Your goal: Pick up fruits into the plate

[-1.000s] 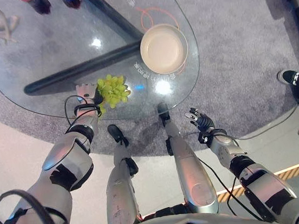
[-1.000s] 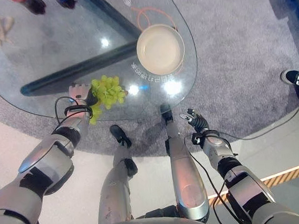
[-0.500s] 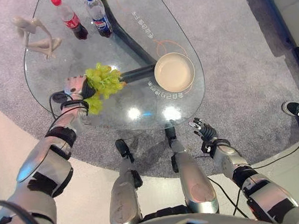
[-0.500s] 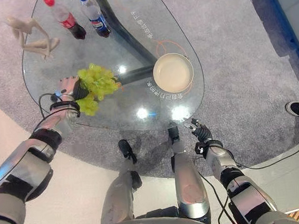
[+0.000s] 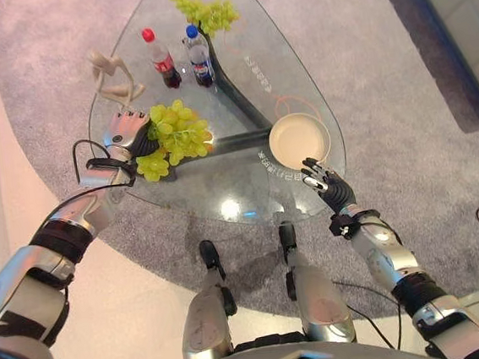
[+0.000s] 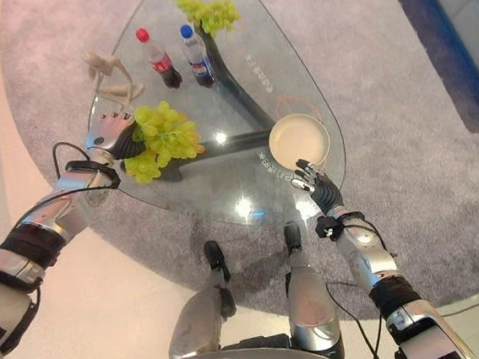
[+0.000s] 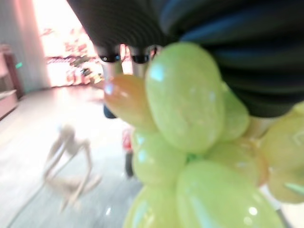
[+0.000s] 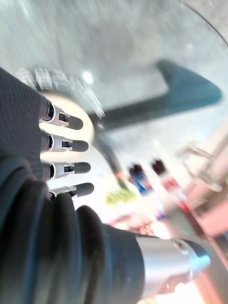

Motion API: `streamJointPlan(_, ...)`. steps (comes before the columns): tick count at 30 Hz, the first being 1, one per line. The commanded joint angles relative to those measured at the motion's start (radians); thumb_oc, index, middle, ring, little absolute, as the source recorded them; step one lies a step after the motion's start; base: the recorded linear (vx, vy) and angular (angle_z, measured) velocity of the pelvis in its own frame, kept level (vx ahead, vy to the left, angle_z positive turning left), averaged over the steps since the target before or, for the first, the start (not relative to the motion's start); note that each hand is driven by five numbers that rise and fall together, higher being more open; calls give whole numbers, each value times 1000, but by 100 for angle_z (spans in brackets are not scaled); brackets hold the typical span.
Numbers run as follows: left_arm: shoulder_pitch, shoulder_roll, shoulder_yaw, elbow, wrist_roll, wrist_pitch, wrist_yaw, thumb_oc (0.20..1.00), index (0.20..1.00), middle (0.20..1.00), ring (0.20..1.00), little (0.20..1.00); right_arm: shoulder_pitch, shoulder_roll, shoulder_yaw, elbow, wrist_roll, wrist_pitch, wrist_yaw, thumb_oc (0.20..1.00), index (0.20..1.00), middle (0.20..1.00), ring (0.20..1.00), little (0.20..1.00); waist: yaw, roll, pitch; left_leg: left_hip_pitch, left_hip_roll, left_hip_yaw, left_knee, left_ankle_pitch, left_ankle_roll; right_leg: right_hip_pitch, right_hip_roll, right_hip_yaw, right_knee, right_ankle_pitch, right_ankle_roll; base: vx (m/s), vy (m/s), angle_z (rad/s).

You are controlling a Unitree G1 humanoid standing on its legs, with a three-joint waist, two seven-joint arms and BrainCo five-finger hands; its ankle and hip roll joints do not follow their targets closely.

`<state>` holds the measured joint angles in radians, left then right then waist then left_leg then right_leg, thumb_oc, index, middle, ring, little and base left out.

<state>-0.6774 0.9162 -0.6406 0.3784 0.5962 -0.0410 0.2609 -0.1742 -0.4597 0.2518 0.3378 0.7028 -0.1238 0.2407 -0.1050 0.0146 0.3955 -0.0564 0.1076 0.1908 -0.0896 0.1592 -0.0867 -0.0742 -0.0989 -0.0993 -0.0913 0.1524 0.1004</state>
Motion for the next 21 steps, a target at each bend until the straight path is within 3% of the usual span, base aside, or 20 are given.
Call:
streamJointPlan(1, 15, 44, 76, -63, 58, -96, -47, 200, 200, 200, 200, 200, 53, -27, -32, -95, 102, 94, 173, 1000, 1000, 1000, 1000, 1000, 20, -19, -145, 64, -39, -25, 43, -185, 11, 36, -33, -49, 115, -165, 26, 244, 26, 6)
streamJointPlan(2, 39, 65, 90, -129, 66, -123, -91, 200, 200, 200, 200, 200, 64, -56, -41, -142, 110, 148, 221, 1000, 1000, 1000, 1000, 1000, 28, -19, -178, 91, -41, -26, 37, -191, 13, 67, -37, -59, 100, -163, 32, 280, 36, 8)
streamJointPlan(5, 67, 84, 114, -210, 70, -147, -142, 200, 200, 200, 200, 200, 70, -91, -45, -204, 115, 217, 288, 1000, 1000, 1000, 1000, 1000, 41, -20, -214, 121, -44, -28, 30, -199, 17, 103, -42, -74, 80, -161, 38, 206, 31, 8)
streamJointPlan(6, 70, 95, 114, -253, 54, -170, -171, 200, 200, 200, 200, 200, 67, -112, -38, -250, 150, 274, 326, 1000, 1000, 1000, 1000, 1000, 50, -21, -234, 140, -47, -30, 25, -205, 19, 129, -45, -84, 65, -161, 42, 186, 32, 9)
streamJointPlan(12, 27, 95, 58, -353, 18, -251, -258, 200, 200, 200, 200, 200, 18, -134, 33, -336, 218, 404, 390, 1000, 1000, 1000, 1000, 1000, 77, -18, -281, 188, -53, -44, 18, -225, 25, 195, -52, -121, 42, -172, 47, 136, 49, 14)
streamJointPlan(21, -56, 73, -17, -443, -63, -300, -334, 200, 200, 200, 200, 200, -22, -114, 155, -390, 265, 475, 412, 1000, 1000, 1000, 1000, 1000, 102, -18, -306, 218, -63, -64, 19, -239, 34, 241, -55, -146, 39, -189, 46, 57, 13, 11)
